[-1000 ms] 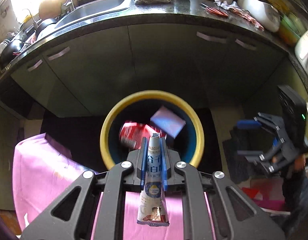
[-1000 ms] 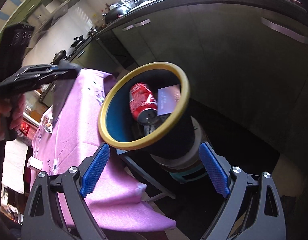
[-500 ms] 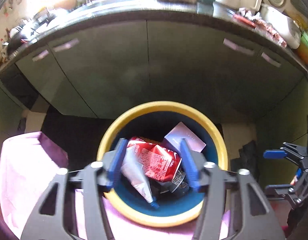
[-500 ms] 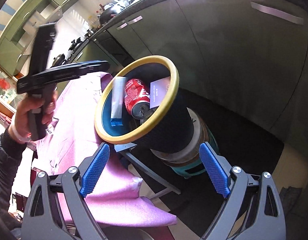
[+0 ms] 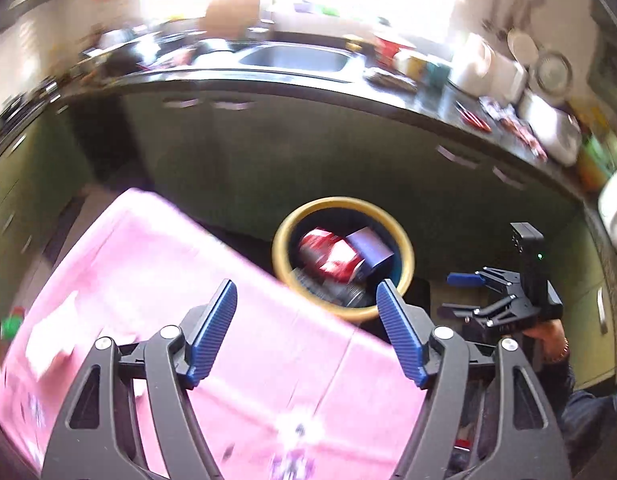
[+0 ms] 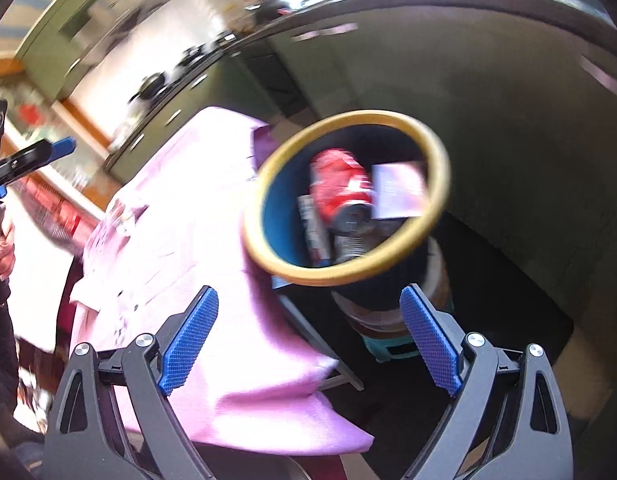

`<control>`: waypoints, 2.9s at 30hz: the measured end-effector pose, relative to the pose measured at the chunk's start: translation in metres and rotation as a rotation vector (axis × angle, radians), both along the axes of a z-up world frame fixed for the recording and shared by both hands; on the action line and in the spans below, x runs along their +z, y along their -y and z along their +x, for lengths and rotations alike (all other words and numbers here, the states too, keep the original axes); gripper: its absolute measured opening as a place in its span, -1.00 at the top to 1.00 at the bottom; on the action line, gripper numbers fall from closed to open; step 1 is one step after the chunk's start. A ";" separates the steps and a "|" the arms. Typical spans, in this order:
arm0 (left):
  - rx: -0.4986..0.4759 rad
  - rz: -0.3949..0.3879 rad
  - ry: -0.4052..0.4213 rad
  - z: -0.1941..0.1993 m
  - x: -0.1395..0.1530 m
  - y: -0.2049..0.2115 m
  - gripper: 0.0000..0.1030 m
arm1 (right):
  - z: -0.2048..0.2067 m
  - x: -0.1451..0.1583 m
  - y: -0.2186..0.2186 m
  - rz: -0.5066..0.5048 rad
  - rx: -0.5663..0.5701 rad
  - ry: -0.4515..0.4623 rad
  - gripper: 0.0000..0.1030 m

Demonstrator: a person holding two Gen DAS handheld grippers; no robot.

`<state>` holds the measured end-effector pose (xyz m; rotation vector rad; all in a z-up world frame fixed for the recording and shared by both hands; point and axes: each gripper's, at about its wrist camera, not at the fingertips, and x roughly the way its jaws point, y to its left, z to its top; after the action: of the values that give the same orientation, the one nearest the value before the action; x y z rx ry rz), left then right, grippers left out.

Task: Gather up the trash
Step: 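Grasp the white milk carton with the right gripper, then carry the milk carton to the bin and release it with the right gripper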

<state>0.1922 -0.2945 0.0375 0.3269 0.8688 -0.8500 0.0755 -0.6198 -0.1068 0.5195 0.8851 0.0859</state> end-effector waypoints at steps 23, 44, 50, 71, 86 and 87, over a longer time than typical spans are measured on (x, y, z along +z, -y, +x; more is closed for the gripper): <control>0.602 -0.083 0.003 -0.119 -0.034 -0.326 -0.66 | 0.143 0.043 -0.394 -0.296 1.261 0.216 -0.82; 0.615 -0.105 -0.088 -0.118 -0.073 -0.342 -0.67 | 0.175 0.005 -0.486 -0.425 1.400 0.137 0.06; 0.611 -0.098 -0.091 -0.118 -0.074 -0.339 -0.67 | 0.173 0.007 -0.480 -0.378 1.384 0.131 0.29; 0.478 -0.060 -0.094 -0.100 -0.078 -0.288 -0.70 | 0.142 0.061 -0.343 -0.311 1.031 0.204 0.29; 0.387 -0.015 -0.096 -0.091 -0.079 -0.244 -0.70 | 0.180 0.043 -0.084 -0.299 0.251 -0.021 0.29; 0.383 -0.010 -0.095 -0.092 -0.079 -0.242 -0.70 | 0.182 0.037 -0.078 -0.296 0.236 -0.034 0.29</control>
<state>0.1006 -0.0527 -0.0415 0.1052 0.9766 -0.5169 0.2580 -0.5423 -0.0703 0.1392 0.9708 0.1581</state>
